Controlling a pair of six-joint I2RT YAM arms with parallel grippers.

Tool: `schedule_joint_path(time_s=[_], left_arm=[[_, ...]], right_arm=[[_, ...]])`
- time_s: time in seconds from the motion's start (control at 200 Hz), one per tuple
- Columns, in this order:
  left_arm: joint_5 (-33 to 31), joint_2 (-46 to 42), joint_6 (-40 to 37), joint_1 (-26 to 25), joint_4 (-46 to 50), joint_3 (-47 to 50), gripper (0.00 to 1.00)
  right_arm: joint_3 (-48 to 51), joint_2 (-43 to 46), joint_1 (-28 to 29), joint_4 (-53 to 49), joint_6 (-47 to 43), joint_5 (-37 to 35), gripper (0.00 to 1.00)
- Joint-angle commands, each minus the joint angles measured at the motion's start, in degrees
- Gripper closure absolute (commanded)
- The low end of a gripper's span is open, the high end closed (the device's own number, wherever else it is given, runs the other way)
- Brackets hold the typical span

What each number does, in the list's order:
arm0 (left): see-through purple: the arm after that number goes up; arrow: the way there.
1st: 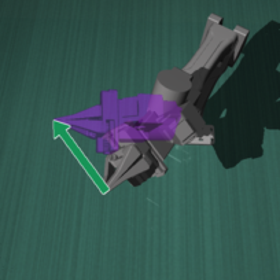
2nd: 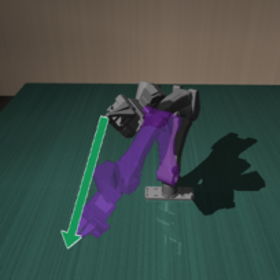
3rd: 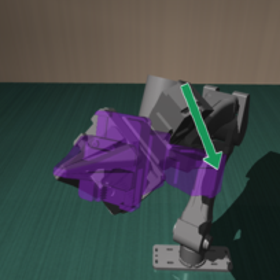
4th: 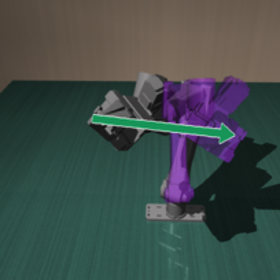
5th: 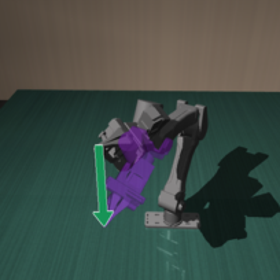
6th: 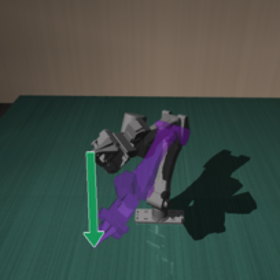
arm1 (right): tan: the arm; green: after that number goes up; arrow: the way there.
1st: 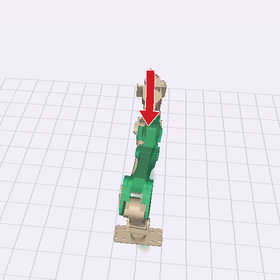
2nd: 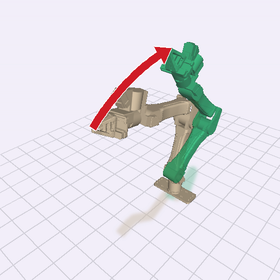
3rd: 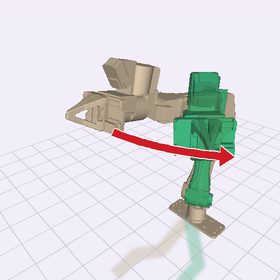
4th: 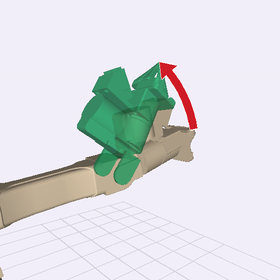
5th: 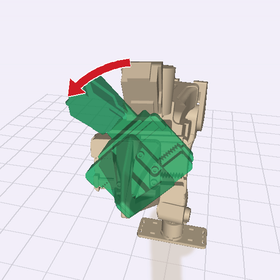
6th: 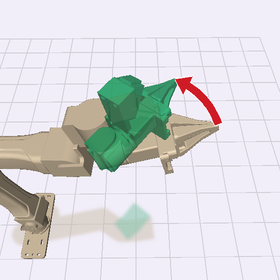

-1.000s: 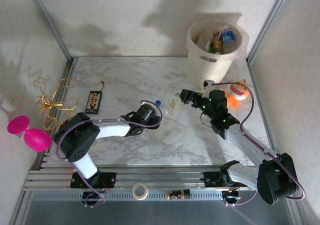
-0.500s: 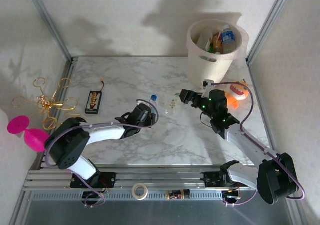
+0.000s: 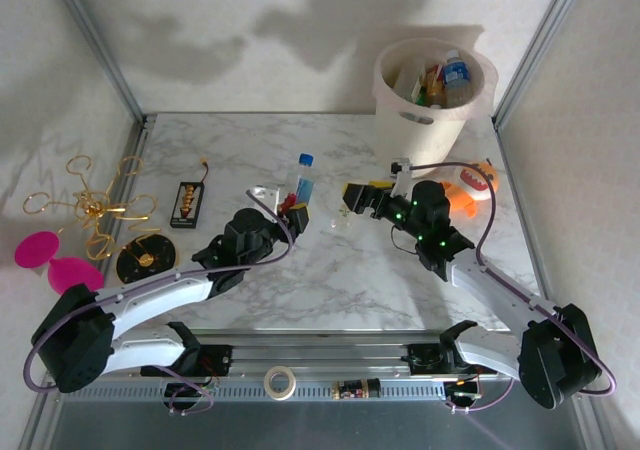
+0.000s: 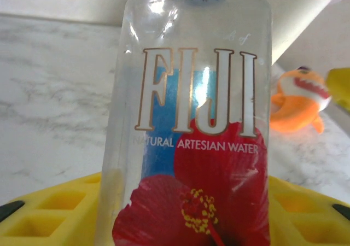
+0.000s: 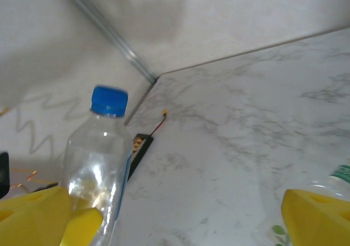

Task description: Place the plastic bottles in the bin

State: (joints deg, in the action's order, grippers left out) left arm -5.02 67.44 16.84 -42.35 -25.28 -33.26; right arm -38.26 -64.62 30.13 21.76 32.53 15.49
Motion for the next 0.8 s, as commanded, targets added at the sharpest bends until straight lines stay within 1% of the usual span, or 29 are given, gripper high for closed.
schedule_joint_path(time_s=[0.0,0.21,0.356,0.571,0.681,0.796], left_arm=[[3.94,-2.08,-1.99,-0.63,-5.81,1.15,0.52],[4.71,-2.06,-1.9,-1.66,-8.44,1.52,0.53],[3.84,-1.02,-2.16,-3.27,-9.05,1.39,0.53],[2.51,-0.32,-2.51,-4.56,-9.09,1.67,0.53],[1.99,-0.33,-2.6,-4.85,-9.09,1.95,0.53],[1.51,-0.55,-2.84,-5.32,-8.92,2.3,0.52]], right_arm=[[-3.34,-1.37,2.56,4.05,-0.96,2.64,0.01],[-4.85,-5.68,5.95,10.03,1.58,6.11,0.01],[-6.06,-8.98,7.61,13.14,3.17,7.77,0.01],[-8.31,-13.24,9.06,14.76,4.79,9.85,0.05],[-8.67,-14.45,9.25,15.24,5.48,10.04,0.09],[-8.93,-15.51,9.3,15.33,6.2,9.73,0.19]])
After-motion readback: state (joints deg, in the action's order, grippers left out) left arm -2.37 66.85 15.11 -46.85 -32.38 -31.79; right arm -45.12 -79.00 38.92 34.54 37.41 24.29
